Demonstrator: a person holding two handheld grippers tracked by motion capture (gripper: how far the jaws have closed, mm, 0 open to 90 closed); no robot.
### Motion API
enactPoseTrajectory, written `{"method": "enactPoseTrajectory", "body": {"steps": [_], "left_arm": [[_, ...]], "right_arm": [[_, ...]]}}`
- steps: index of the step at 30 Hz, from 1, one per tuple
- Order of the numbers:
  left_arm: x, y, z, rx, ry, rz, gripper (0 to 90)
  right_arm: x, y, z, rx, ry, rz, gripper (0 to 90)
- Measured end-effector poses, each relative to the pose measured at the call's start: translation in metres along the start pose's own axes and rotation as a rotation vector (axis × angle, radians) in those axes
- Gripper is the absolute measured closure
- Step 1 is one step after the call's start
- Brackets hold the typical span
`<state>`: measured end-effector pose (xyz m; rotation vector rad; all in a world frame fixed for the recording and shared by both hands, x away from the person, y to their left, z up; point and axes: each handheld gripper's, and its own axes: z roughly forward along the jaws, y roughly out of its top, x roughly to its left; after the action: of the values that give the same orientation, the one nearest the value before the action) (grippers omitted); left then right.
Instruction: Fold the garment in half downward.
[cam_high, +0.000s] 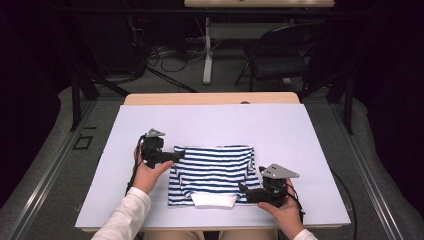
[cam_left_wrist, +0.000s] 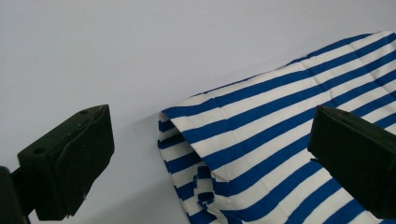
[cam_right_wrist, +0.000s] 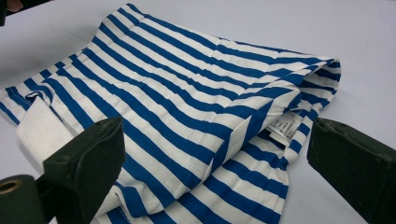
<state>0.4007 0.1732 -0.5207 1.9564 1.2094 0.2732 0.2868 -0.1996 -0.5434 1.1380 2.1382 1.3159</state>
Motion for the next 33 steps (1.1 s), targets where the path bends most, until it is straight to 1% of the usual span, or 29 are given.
{"method": "enactPoseTrajectory", "body": {"steps": [1,2,4,7,13,15,16,17,20,23,25,28,33], "left_arm": [[0.0,0.0,0.001,0.002,0.003,-0.004,0.6],[0.002,0.001,0.002,0.009,0.009,0.009,0.6],[0.003,0.001,0.005,0.008,0.013,0.005,0.6],[0.005,0.002,0.009,0.024,0.024,0.023,0.7],[0.008,0.003,0.018,0.038,0.043,0.037,2.2],[0.009,0.003,0.02,0.041,0.043,0.033,4.3],[0.01,0.003,0.021,0.044,0.045,0.038,4.6],[0.01,0.004,0.022,0.047,0.045,0.031,4.7],[0.013,0.004,0.024,0.055,0.048,0.035,6.9],[0.015,0.003,0.027,0.056,0.058,0.027,9.9],[0.016,0.003,0.028,0.063,0.056,0.023,11.4],[0.018,0.003,0.03,0.071,0.06,0.03,14.8],[0.019,0.002,0.034,0.076,0.057,0.02,16.0]], "right_arm": [[0.0,0.0,0.0,0.0,0.001,0.001,4.0],[0.0,0.0,0.0,0.0,0.0,0.001,4.0],[0.0,0.0,0.0,-0.001,-0.001,-0.002,4.0],[0.001,0.0,0.0,-0.002,-0.001,-0.003,4.0],[0.001,0.0,0.001,0.0,-0.001,-0.003,4.1],[0.001,0.0,0.001,0.002,-0.003,-0.004,4.1],[0.001,0.0,0.001,0.002,-0.002,-0.003,4.1],[0.001,0.0,0.001,0.002,-0.002,-0.003,4.1],[0.001,0.0,0.001,0.0,-0.001,-0.005,4.2],[0.001,0.0,0.001,0.001,0.0,-0.003,4.3],[0.001,0.0,0.001,0.001,-0.001,-0.003,4.4],[0.001,0.0,0.001,0.001,-0.001,-0.003,4.5],[0.001,0.0,0.001,0.003,0.0,-0.002,4.7]]}}
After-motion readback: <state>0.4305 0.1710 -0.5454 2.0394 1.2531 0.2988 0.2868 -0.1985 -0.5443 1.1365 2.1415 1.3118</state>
